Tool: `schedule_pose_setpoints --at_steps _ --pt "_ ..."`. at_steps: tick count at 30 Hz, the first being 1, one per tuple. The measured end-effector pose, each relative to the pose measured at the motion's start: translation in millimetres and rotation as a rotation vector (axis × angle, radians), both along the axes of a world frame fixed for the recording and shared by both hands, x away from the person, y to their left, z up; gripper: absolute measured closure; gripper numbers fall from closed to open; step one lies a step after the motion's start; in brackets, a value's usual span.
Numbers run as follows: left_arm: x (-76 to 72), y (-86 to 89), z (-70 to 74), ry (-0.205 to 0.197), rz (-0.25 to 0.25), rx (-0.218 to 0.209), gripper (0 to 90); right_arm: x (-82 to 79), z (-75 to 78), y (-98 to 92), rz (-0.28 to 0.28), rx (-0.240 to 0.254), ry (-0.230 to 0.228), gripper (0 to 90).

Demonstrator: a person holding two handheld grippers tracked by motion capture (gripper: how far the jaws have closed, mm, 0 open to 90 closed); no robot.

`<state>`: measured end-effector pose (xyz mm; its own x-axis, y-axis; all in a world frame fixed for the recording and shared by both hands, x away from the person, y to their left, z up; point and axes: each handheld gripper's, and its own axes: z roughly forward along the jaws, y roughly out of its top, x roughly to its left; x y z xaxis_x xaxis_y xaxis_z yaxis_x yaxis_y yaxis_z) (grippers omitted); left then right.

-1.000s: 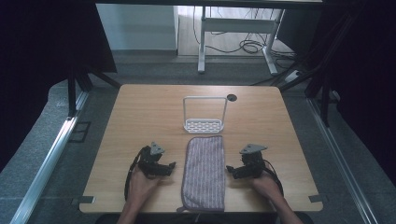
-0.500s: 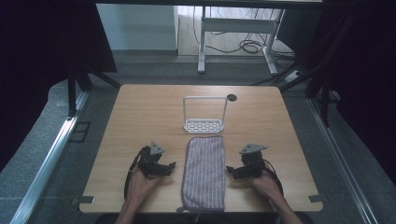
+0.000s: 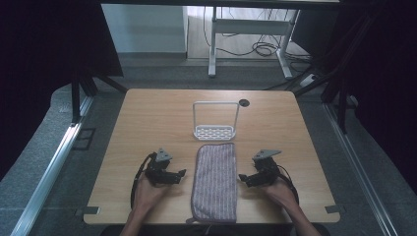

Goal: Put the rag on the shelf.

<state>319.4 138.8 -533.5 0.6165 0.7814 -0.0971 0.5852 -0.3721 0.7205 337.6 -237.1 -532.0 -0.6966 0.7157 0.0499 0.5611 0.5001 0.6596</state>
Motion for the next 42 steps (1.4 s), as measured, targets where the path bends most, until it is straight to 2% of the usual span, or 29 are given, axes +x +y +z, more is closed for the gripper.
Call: schedule_pose_setpoints --at_steps 3,6,8,11,16,19,26,30,33,34,35,37,38,39,40,42 --pt "2.3 -5.6 6.7 -0.018 -0.028 0.002 18.2 3.4 6.6 -0.8 -0.009 0.007 0.001 9.9" --pt "7.4 -13.5 15.4 -0.038 -0.056 0.008 19.6 10.5 16.7 2.9 -0.026 0.048 0.003 14.1" --pt "11.7 -20.4 20.7 -0.054 -0.068 0.013 20.4 13.7 20.3 6.9 -0.035 0.053 0.004 16.2" --pt "19.3 -33.3 25.9 -0.065 -0.102 0.037 22.2 16.4 21.9 11.1 -0.029 0.063 0.004 19.6" --pt "34.1 -51.6 21.3 -0.055 -0.137 0.079 24.7 25.3 22.2 21.7 -0.030 0.062 0.010 26.2" --pt "47.9 -60.3 14.6 -0.056 -0.133 0.097 27.1 36.0 21.3 27.8 -0.045 0.066 0.001 33.1" --pt "62.8 -65.7 8.2 -0.053 -0.119 0.082 31.6 51.7 14.5 39.3 -0.064 0.058 0.007 41.5" --pt "68.4 -69.7 0.8 -0.043 -0.116 0.108 32.2 57.4 8.5 44.1 -0.065 0.036 0.008 43.9" --pt "70.7 -70.9 -4.1 -0.025 -0.132 0.094 36.2 59.7 4.5 46.3 -0.064 0.018 0.013 47.4" --pt "71.1 -70.4 -4.8 -0.013 -0.140 0.074 36.2 59.7 4.5 46.3 -0.064 0.018 0.013 47.4" --pt "71.1 -70.0 -6.0 -0.002 -0.142 0.052 40.6 60.1 2.8 47.3 -0.056 0.007 0.011 48.6" --pt "69.1 -69.6 -7.6 -0.011 -0.147 0.030 44.5 58.4 2.2 49.2 -0.045 0.003 0.000 56.2" --pt "68.4 -69.9 -7.8 -0.012 -0.149 0.022 53.6 56.5 2.5 51.8 -0.022 0.006 -0.001 66.2" --pt "67.3 -71.0 -7.9 -0.014 -0.146 0.019 56.7 55.5 2.5 52.5 -0.010 0.014 0.006 71.0" --pt "66.1 -72.0 -8.0 -0.011 -0.145 0.011 56.7 55.5 2.5 52.5 -0.010 0.014 0.006 71.0" --pt "64.3 -74.3 -7.8 0.013 -0.150 -0.016 70.4 55.4 2.7 52.4 0.011 0.025 0.022 79.4"
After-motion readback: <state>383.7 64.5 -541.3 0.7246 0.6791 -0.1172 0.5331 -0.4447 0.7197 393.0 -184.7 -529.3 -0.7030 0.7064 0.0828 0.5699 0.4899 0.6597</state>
